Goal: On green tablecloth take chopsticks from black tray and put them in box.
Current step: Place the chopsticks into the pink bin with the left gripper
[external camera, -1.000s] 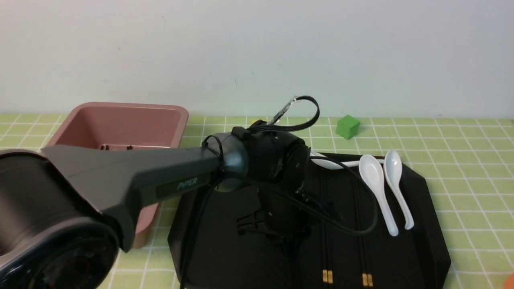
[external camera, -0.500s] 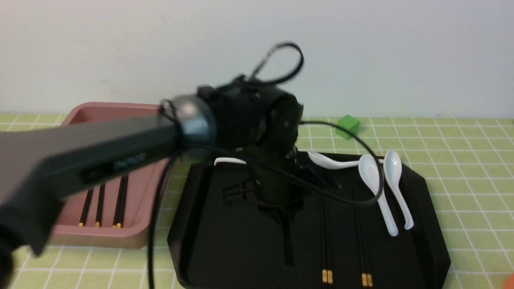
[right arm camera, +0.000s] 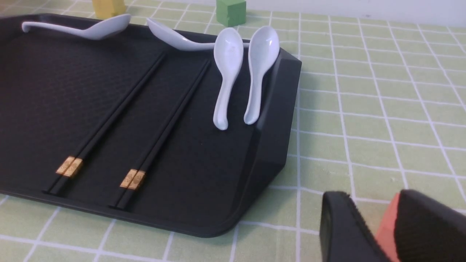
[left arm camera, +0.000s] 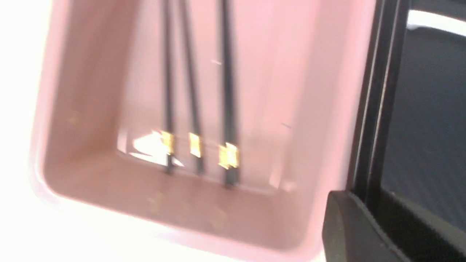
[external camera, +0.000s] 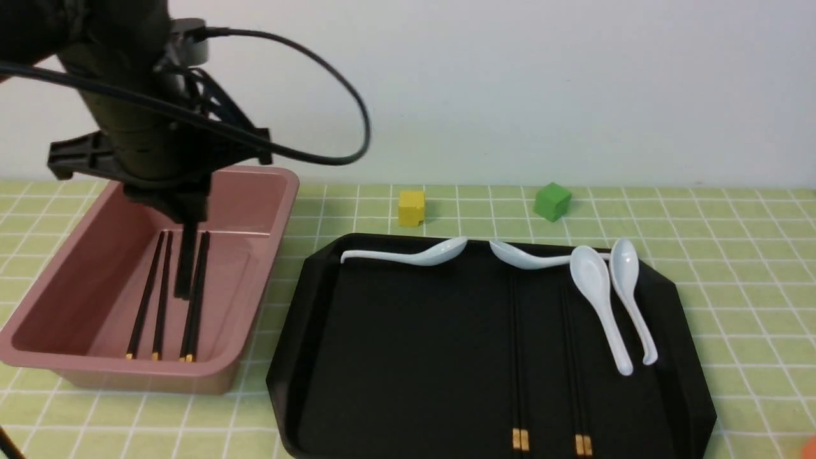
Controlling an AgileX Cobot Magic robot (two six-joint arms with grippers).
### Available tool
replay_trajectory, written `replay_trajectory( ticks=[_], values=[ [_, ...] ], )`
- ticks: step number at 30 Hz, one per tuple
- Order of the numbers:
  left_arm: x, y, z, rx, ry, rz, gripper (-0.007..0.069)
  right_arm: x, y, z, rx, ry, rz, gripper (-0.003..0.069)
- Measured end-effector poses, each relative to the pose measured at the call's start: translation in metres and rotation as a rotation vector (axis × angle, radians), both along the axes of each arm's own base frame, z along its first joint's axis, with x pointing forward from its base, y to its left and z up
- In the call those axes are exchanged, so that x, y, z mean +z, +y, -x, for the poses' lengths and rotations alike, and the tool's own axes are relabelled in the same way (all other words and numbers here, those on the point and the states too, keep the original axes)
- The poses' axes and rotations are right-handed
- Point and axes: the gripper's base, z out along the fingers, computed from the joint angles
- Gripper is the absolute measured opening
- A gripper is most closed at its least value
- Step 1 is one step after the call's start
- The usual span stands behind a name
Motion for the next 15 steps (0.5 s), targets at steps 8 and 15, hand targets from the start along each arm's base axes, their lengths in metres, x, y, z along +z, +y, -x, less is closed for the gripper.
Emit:
replay_trajectory(
  ticks=[8,15],
  values=[
    [-0.056,0.023,-0.04,0.031,0.014,-0.034,0.0078,0.0,0.0,0.0,0.0,0.0,0.0,0.024],
    [-0.113,0.019,-0.064,0.012,0.11,-0.073,0.0137,0.0,0.0,0.0,0.0,0.0,0.0,0.024]
  ],
)
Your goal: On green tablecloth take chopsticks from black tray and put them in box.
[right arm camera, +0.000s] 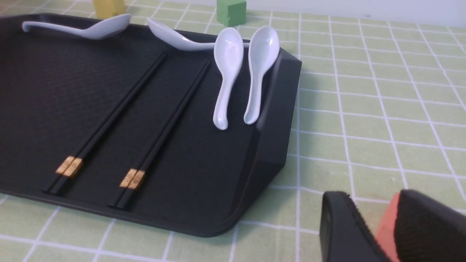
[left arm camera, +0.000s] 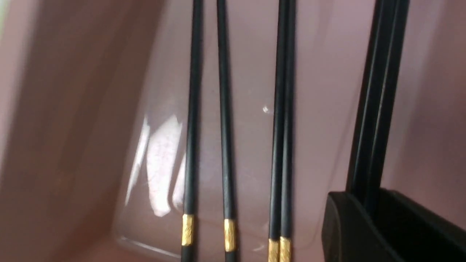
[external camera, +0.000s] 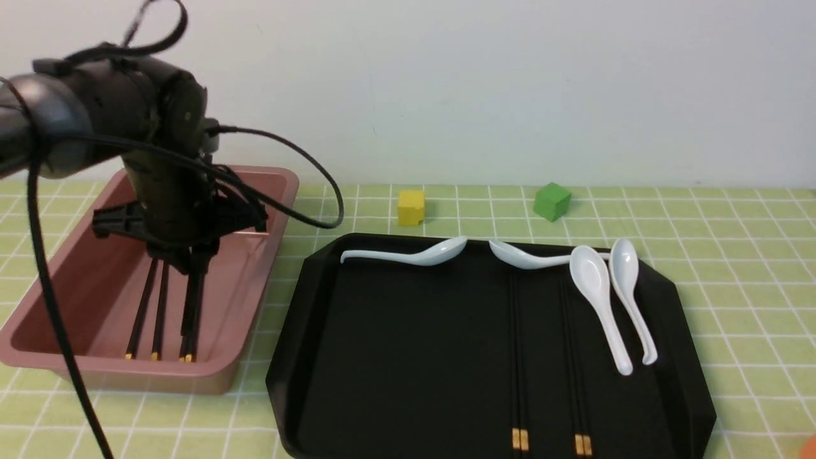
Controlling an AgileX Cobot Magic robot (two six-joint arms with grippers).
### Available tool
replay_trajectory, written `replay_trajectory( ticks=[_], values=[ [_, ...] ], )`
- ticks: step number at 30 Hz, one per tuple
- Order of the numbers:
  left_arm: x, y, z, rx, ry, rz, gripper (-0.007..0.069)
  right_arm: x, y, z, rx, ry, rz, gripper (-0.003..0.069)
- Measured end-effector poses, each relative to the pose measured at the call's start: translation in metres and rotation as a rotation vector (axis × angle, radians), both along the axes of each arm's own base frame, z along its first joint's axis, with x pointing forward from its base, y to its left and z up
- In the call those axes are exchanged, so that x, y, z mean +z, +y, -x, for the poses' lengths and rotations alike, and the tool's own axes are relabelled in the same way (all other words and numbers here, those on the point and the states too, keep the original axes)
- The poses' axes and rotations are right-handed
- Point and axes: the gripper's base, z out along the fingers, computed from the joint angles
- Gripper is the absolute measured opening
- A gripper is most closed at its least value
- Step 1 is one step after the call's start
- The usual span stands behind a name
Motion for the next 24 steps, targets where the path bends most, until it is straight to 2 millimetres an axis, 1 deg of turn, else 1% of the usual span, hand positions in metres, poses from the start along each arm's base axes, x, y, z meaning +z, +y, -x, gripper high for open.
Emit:
replay_trajectory(
  ticks=[2,3,6,10,12,13,15,16,18,20,22,24],
  values=[
    [-0.011,0.0,-0.002,0.001,0.03,-0.007,0.0175,0.0,0.0,0.0,0.0,0.0,0.0,0.024],
    [-0.014,0.0,-0.002,0.002,0.04,-0.01,0.0198,0.0,0.0,0.0,0.0,0.0,0.0,0.024],
    [-0.009,0.0,-0.001,0.002,0.035,-0.015,0.0233,0.0,0.0,0.0,0.0,0.0,0.0,0.024],
    [0.013,0.004,0.008,0.008,0.019,-0.03,0.0237,0.0,0.0,0.0,0.0,0.0,0.0,0.024],
    [0.031,0.008,0.018,0.008,0.026,-0.043,0.0213,0.0,0.0,0.0,0.0,0.0,0.0,0.024],
    [0.037,0.009,0.022,0.007,0.029,-0.047,0.0202,0.0,0.0,0.0,0.0,0.0,0.0,0.024],
    [0.054,0.012,0.034,0.005,0.032,-0.054,0.0161,0.0,0.0,0.0,0.0,0.0,0.0,0.024],
    [0.068,0.015,0.045,0.006,0.022,-0.054,0.0128,0.0,0.0,0.0,0.0,0.0,0.0,0.024],
    [0.084,0.018,0.064,0.014,0.005,-0.039,0.0071,0.0,0.0,0.0,0.0,0.0,0.0,0.024],
    [0.099,0.021,0.089,0.013,-0.037,0.001,0.0017,0.0,0.0,0.0,0.0,0.0,0.0,0.024],
    [0.109,0.024,0.112,0.005,-0.086,0.047,-0.0013,0.0,0.0,0.0,0.0,0.0,0.0,0.024],
    [0.116,0.027,0.142,-0.005,-0.155,0.107,-0.0013,0.0,0.0,0.0,0.0,0.0,0.0,0.024]
  ],
)
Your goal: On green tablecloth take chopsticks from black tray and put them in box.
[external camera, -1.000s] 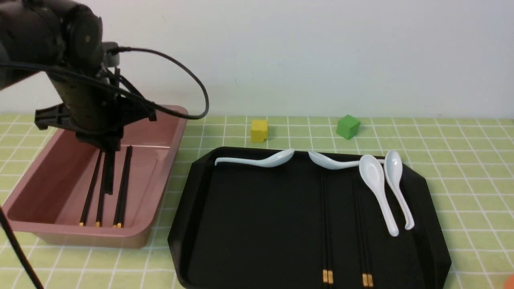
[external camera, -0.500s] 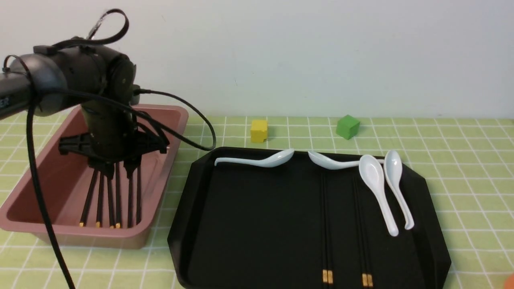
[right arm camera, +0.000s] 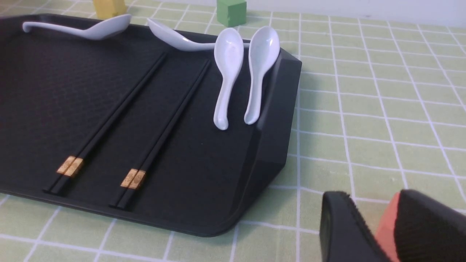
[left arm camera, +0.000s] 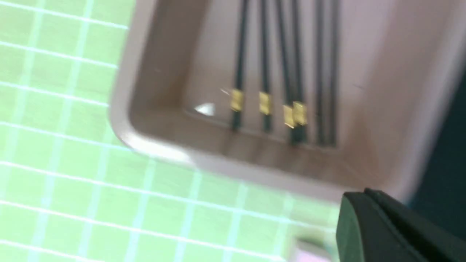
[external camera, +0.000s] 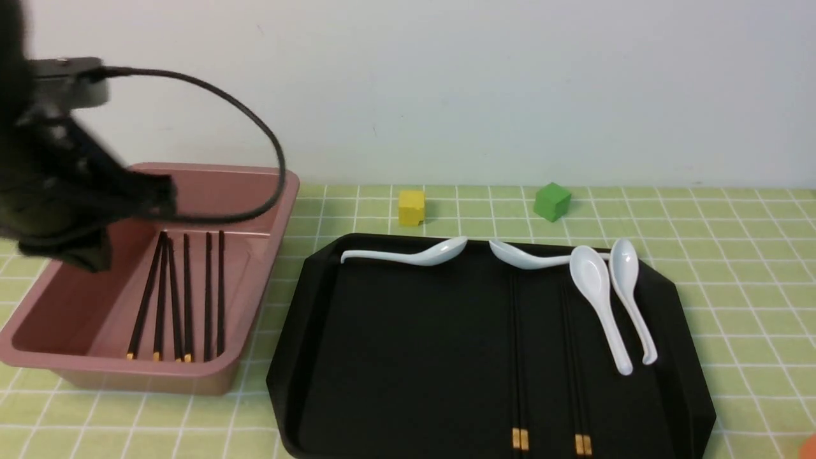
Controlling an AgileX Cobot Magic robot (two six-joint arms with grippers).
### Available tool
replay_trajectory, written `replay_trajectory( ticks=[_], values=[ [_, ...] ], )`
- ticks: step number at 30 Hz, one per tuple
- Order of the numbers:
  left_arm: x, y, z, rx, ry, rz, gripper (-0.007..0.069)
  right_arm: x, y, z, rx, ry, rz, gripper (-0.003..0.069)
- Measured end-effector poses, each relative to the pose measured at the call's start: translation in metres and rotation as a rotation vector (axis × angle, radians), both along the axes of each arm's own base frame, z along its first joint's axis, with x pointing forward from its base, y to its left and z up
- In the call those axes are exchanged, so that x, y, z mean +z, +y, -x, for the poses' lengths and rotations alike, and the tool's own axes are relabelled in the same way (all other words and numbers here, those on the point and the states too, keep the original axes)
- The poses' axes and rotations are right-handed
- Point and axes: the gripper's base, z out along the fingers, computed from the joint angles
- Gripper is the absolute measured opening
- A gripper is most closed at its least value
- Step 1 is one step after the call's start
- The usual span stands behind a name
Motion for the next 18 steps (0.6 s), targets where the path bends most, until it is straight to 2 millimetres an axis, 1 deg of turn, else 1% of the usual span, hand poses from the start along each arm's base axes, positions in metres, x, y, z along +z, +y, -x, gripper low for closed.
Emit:
replay_trajectory(
  ticks=[3,4,7,9,10,11,13,15,18],
  values=[
    [0.005,0.006,0.054,-0.024,-0.154,0.099,-0.0013,0.0,0.0,0.0,0.0,0.0,0.001,0.024],
    [-0.003,0.009,0.074,-0.045,-0.221,0.132,-0.0013,0.0,0.0,0.0,0.0,0.0,0.001,0.024],
    [-0.022,0.015,0.116,-0.084,-0.393,0.191,-0.0013,0.0,0.0,0.0,0.0,0.0,0.001,0.024],
    [-0.034,0.019,0.14,-0.09,-0.5,0.238,-0.0013,0.0,0.0,0.0,0.0,0.0,0.001,0.024],
    [-0.041,0.019,0.143,-0.089,-0.506,0.246,-0.0013,0.0,0.0,0.0,0.0,0.0,0.001,0.024],
    [-0.049,0.02,0.155,-0.086,-0.57,0.287,-0.0013,0.0,0.0,0.0,0.0,0.0,0.001,0.024],
    [-0.06,0.022,0.165,-0.081,-0.63,0.324,-0.0013,0.0,0.0,0.0,0.0,0.0,0.001,0.024],
    [-0.064,0.024,0.173,-0.082,-0.702,0.344,-0.0013,0.0,0.0,0.0,0.0,0.0,0.001,0.024],
    [-0.065,0.027,0.184,-0.091,-0.827,0.358,-0.0013,0.0,0.0,0.0,0.0,0.0,0.001,0.024]
  ],
)
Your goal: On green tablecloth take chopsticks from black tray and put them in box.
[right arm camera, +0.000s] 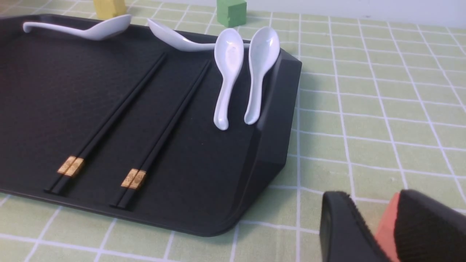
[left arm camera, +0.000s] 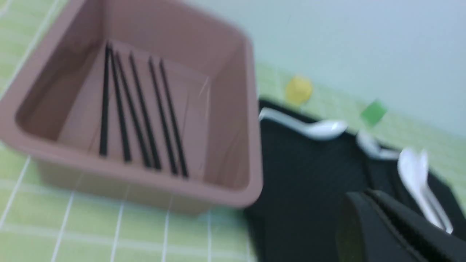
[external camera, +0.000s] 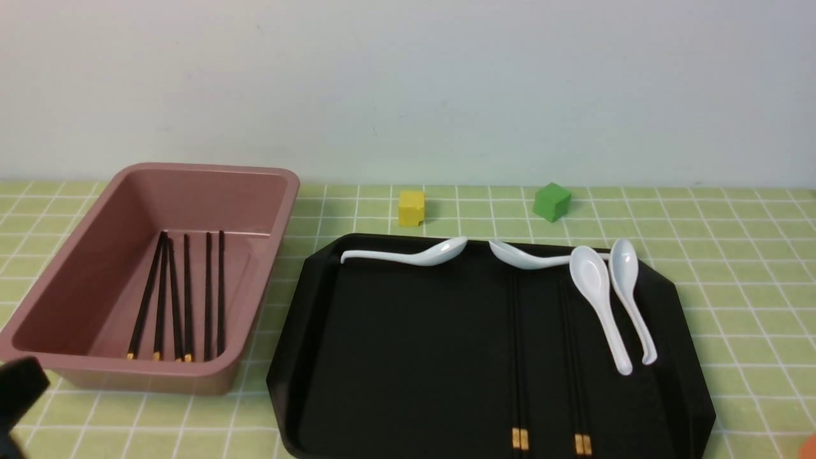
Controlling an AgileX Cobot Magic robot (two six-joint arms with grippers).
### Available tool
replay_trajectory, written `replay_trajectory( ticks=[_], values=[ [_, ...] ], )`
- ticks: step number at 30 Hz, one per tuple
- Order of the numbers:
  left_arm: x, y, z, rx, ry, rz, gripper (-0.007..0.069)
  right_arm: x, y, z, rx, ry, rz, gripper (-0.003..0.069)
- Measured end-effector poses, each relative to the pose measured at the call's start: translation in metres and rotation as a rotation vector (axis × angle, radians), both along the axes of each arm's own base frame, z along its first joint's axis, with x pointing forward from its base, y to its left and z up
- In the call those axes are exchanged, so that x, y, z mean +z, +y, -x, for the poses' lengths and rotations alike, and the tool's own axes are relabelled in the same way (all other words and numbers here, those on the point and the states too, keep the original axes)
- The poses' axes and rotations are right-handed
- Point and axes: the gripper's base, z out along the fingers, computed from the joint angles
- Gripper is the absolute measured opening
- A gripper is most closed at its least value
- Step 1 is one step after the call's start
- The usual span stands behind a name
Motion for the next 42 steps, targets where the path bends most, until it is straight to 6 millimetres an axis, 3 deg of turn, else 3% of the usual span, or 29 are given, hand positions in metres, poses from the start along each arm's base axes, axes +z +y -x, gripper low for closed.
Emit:
replay_trajectory(
  ticks=[5,26,32,42],
  values=[
    [0.006,0.003,0.011,0.002,-0.101,0.016,-0.0013,0.0,0.0,0.0,0.0,0.0,0.0,0.024],
    [0.005,0.003,0.012,0.004,-0.107,0.01,-0.0002,0.0,0.0,0.0,0.0,0.0,0.0,0.024],
    [0.007,0.006,0.024,0.003,-0.168,0.027,0.0001,0.0,0.0,0.0,0.0,0.0,0.0,0.024],
    [-0.019,0.005,0.021,0.0,-0.086,0.015,0.0013,0.0,0.0,0.0,0.0,0.0,-0.001,0.024]
  ],
)
